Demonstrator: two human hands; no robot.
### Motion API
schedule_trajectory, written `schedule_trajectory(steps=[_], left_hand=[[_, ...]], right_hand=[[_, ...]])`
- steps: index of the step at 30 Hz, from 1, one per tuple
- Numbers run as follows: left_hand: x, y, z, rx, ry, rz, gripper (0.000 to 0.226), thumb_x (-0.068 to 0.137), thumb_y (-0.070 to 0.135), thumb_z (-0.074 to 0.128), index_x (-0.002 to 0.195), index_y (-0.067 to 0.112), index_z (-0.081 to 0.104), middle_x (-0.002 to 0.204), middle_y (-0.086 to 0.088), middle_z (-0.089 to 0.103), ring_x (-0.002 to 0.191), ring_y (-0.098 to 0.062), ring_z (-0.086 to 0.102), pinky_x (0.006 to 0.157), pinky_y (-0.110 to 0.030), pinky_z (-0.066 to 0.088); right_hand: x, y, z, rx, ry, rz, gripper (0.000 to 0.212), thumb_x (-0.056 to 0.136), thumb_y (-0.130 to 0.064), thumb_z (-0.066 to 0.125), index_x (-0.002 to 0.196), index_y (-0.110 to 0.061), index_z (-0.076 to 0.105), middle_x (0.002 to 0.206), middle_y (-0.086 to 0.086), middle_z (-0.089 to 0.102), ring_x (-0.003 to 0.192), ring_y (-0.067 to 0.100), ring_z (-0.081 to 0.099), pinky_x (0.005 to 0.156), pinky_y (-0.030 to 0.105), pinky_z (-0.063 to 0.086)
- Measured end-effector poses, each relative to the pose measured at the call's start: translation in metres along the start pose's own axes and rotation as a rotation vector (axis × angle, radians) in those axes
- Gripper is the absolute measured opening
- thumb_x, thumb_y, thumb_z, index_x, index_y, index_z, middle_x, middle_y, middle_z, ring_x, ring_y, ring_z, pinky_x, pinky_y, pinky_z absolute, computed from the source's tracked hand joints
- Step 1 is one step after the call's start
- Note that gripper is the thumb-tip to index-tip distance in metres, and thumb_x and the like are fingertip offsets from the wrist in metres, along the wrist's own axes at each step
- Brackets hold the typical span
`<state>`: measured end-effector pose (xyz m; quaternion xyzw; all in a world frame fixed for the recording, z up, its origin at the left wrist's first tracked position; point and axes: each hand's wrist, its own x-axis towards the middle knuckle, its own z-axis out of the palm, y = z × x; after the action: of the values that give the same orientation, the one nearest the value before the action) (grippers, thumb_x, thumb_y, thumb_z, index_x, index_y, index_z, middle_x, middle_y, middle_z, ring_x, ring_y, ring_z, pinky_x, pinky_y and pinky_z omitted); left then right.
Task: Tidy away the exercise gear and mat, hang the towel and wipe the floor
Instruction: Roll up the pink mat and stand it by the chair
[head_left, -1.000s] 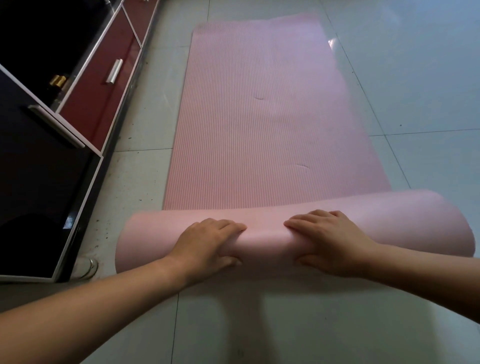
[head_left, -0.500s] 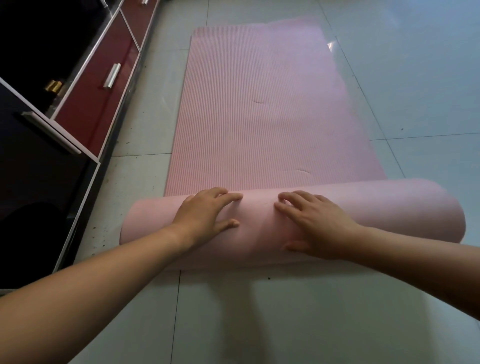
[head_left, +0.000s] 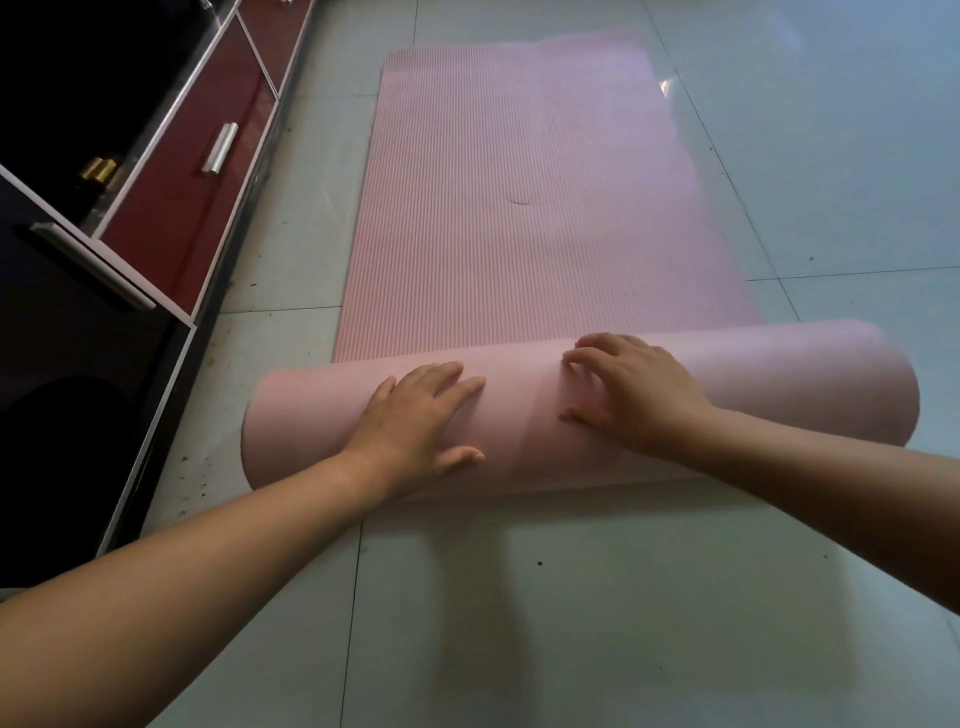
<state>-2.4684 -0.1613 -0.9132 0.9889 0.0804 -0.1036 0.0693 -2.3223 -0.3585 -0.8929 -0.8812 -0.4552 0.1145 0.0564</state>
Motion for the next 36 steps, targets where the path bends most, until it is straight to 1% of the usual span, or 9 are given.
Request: schedule_trajectory(steps=[2, 7, 10, 14, 17, 20, 23, 28, 36], left_hand=[[0.002, -0.001, 0.0, -0.012, -0.007, -0.003, 0.081, 0.079, 0.059, 0.057, 0.146, 0.031, 0.02, 0.154, 0.002, 0.019, 0.141, -0.017, 0.016, 0.111, -0.046, 0.024], [0.015, -0.005, 0.0, -0.013, 0.0, -0.019, 0.078, 0.081, 0.057, 0.056, 0.146, 0.031, 0.021, 0.154, 0.002, 0.021, 0.141, -0.018, 0.018, 0.11, -0.047, 0.026], [0.019, -0.006, -0.001, -0.026, 0.028, -0.037, 0.073, 0.083, 0.055, 0.056, 0.145, 0.032, 0.025, 0.153, 0.001, 0.024, 0.14, -0.019, 0.021, 0.109, -0.048, 0.029], [0.017, -0.006, 0.0, -0.033, 0.111, -0.053, 0.063, 0.087, 0.05, 0.052, 0.143, 0.031, 0.03, 0.151, -0.001, 0.029, 0.138, -0.021, 0.026, 0.108, -0.047, 0.03], [0.017, -0.01, 0.0, -0.012, 0.082, -0.074, 0.075, 0.082, 0.056, 0.056, 0.145, 0.031, 0.024, 0.154, -0.001, 0.022, 0.14, -0.02, 0.02, 0.109, -0.049, 0.027], [0.019, -0.012, 0.002, 0.019, 0.017, -0.092, 0.089, 0.075, 0.06, 0.062, 0.147, 0.035, 0.016, 0.156, 0.002, 0.013, 0.143, -0.018, 0.013, 0.112, -0.048, 0.023], [0.022, -0.013, 0.004, 0.015, 0.01, -0.098, 0.09, 0.075, 0.059, 0.063, 0.147, 0.036, 0.014, 0.156, 0.003, 0.012, 0.143, -0.018, 0.011, 0.113, -0.048, 0.021], [0.027, -0.015, 0.007, -0.049, -0.014, -0.104, 0.087, 0.074, 0.056, 0.066, 0.146, 0.037, 0.02, 0.155, 0.004, 0.019, 0.141, -0.017, 0.017, 0.112, -0.046, 0.023], [0.026, -0.011, 0.017, -0.07, 0.009, -0.106, 0.074, 0.077, 0.048, 0.067, 0.141, 0.035, 0.032, 0.147, 0.007, 0.035, 0.134, -0.017, 0.031, 0.108, -0.045, 0.029]], right_hand=[[-0.007, -0.001, 0.003, -0.043, -0.018, -0.041, 0.066, 0.083, -0.055, 0.055, 0.137, -0.021, 0.038, 0.146, 0.001, 0.032, 0.133, 0.023, 0.03, 0.105, 0.036, 0.028], [-0.024, -0.005, 0.015, -0.144, -0.093, -0.083, 0.087, 0.082, -0.059, 0.054, 0.148, -0.017, 0.015, 0.157, 0.007, 0.008, 0.143, 0.027, 0.006, 0.115, 0.04, 0.009], [-0.018, -0.002, 0.015, -0.192, -0.119, -0.094, 0.09, 0.082, -0.057, 0.054, 0.149, -0.018, 0.007, 0.157, 0.005, 0.001, 0.144, 0.025, 0.002, 0.115, 0.039, 0.007], [0.004, 0.007, -0.002, -0.169, -0.097, -0.088, 0.084, 0.08, -0.054, 0.059, 0.146, -0.024, 0.017, 0.154, 0.001, 0.015, 0.14, 0.02, 0.015, 0.109, 0.035, 0.02], [0.015, 0.011, -0.01, -0.124, -0.055, -0.039, 0.076, 0.079, -0.053, 0.061, 0.142, -0.026, 0.028, 0.148, -0.001, 0.026, 0.135, 0.02, 0.025, 0.105, 0.036, 0.026], [0.017, 0.012, -0.006, -0.117, -0.034, -0.033, 0.071, 0.081, -0.053, 0.059, 0.14, -0.026, 0.032, 0.146, 0.0, 0.029, 0.134, 0.021, 0.027, 0.104, 0.037, 0.027], [0.016, 0.011, 0.0, -0.147, -0.051, -0.053, 0.077, 0.079, -0.056, 0.06, 0.142, -0.025, 0.028, 0.149, 0.001, 0.025, 0.136, 0.023, 0.023, 0.107, 0.037, 0.024], [0.018, 0.013, 0.009, -0.172, -0.103, -0.051, 0.088, 0.073, -0.061, 0.064, 0.143, -0.026, 0.024, 0.149, 0.0, 0.023, 0.136, 0.022, 0.021, 0.108, 0.038, 0.022], [0.022, 0.013, 0.021, -0.141, -0.093, -0.036, 0.07, 0.074, -0.058, 0.063, 0.133, -0.028, 0.04, 0.139, -0.006, 0.041, 0.125, 0.021, 0.039, 0.099, 0.035, 0.034]])
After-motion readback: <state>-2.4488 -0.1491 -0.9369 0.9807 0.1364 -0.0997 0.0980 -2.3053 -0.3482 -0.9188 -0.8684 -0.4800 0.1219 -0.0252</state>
